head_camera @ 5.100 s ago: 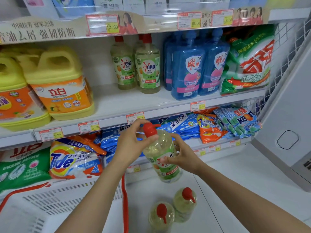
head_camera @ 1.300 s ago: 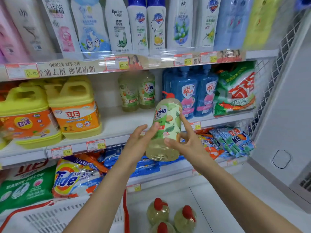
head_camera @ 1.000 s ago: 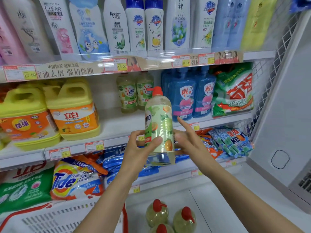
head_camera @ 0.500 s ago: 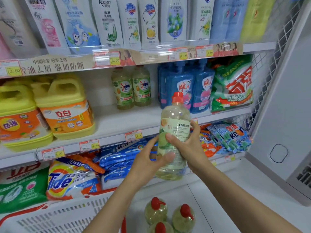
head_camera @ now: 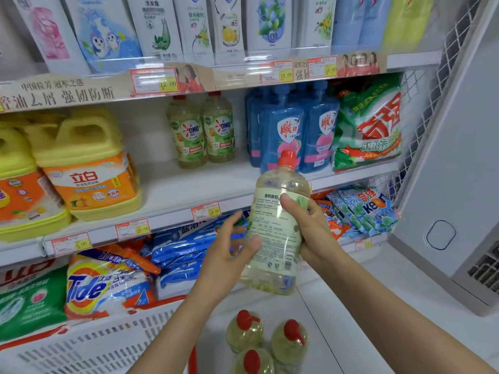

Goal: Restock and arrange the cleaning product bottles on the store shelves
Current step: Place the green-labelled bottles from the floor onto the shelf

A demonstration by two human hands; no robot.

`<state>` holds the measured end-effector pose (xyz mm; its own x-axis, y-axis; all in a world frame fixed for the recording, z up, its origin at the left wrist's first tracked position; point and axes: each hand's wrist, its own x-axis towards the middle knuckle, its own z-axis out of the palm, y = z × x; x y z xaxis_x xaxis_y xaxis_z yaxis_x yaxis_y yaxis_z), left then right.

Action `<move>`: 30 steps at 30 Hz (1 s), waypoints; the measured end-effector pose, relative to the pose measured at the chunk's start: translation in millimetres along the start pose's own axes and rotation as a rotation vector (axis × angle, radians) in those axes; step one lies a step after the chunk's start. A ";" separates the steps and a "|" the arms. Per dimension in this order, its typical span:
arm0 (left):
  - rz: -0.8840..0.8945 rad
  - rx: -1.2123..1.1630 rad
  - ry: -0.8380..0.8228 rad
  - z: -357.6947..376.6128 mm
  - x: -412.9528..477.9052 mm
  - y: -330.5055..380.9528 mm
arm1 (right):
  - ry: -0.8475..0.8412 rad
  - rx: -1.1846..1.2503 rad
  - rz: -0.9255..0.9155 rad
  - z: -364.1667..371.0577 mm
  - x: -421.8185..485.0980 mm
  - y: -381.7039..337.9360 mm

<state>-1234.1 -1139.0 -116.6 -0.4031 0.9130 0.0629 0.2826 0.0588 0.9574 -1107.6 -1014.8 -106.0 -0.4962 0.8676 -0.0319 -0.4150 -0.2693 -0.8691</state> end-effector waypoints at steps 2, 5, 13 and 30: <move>0.038 0.218 0.073 8.6 -1.7 4.3 | 0.093 -0.012 -0.031 4.9 -1.0 -0.6; 0.076 0.380 0.074 28.5 -2.8 2.5 | 0.089 -0.131 -0.063 9.9 -0.9 -0.1; -0.099 -0.388 -0.078 1.2 3.1 -13.8 | -0.193 -0.271 0.013 -7.2 8.2 -14.4; -0.052 -0.171 0.022 7.7 14.8 2.0 | -0.270 -0.497 -0.141 -4.8 -6.3 15.8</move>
<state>-1232.8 -1122.2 -115.9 -0.4330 0.9013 0.0167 0.1093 0.0341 0.9934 -1107.4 -1022.5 -121.8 -0.6662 0.7259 0.1709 -0.1154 0.1261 -0.9853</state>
